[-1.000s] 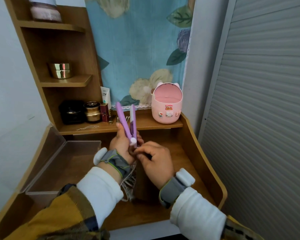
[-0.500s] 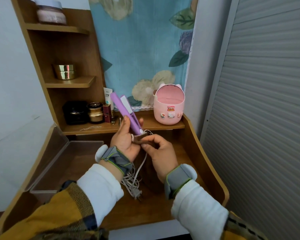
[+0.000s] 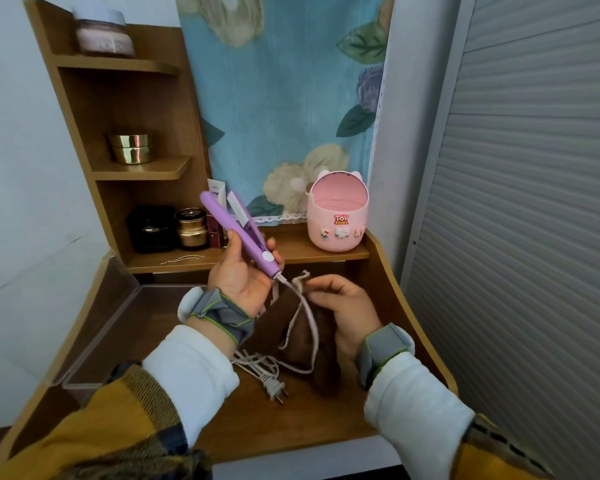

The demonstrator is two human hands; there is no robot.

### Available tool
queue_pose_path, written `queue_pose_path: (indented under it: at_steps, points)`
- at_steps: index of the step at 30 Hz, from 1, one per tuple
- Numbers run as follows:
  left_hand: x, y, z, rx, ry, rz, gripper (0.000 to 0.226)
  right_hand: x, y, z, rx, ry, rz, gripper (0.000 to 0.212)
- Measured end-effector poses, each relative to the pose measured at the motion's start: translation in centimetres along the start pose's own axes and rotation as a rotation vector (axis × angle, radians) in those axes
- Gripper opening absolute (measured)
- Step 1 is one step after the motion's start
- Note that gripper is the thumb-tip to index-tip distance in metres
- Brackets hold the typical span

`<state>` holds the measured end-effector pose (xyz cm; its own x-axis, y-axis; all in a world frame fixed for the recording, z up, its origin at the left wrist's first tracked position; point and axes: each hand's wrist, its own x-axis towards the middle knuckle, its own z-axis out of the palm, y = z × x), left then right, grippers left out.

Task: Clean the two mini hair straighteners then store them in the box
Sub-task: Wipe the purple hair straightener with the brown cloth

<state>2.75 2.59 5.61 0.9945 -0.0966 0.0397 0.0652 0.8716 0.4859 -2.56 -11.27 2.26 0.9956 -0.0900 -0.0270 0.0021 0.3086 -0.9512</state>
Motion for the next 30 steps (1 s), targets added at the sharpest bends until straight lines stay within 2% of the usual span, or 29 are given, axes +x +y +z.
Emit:
queue_pose_path:
  at_steps: [2,4,6,9,12,18,20,22,24,26,30]
  points:
    - [-0.2,0.3,-0.1,0.051,-0.011,-0.043,0.036,0.7,-0.1,-0.8,0.085,0.128,0.008,0.021]
    - [-0.6,0.2,-0.4,0.158,-0.015,-0.1,0.037,0.9,-0.7,-1.0,0.042,0.187,-0.074,0.019]
    - [-0.9,-0.6,-0.7,0.244,0.001,-0.133,0.038,0.8,-1.5,-0.2,-0.014,0.171,-0.212,0.018]
    - [-1.4,-2.4,-0.5,0.272,-0.008,-0.092,0.042,0.4,-1.7,1.8,-0.323,0.113,-0.486,0.023]
    - [-2.0,-3.2,-0.2,0.319,-0.005,-0.026,0.033,0.7,-0.6,3.0,-0.453,0.102,-0.523,0.026]
    - [-3.6,-3.3,-1.0,0.696,-0.008,-0.105,0.036,3.2,-2.5,2.1,-0.316,0.314,-0.483,0.022]
    - [-4.0,-3.1,-0.6,0.723,-0.046,-0.146,0.037,4.0,-3.2,1.9,-0.126,0.323,-0.446,0.02]
    - [-4.4,-2.9,-0.3,0.713,-0.086,-0.212,0.035,4.4,-3.7,1.7,0.193,0.26,-0.35,0.023]
    - [-4.8,-2.7,-0.2,0.7,-0.111,-0.289,0.035,4.3,-3.9,1.6,0.363,0.184,-0.291,0.022]
    - [-4.9,-2.4,-0.4,0.718,-0.132,-0.373,0.038,3.9,-4.1,1.5,0.396,0.1,-0.262,0.019]
    - [-5.2,-2.0,-0.6,0.663,-0.188,-0.591,0.05,3.2,-4.7,0.7,0.301,-0.082,-0.297,0.016]
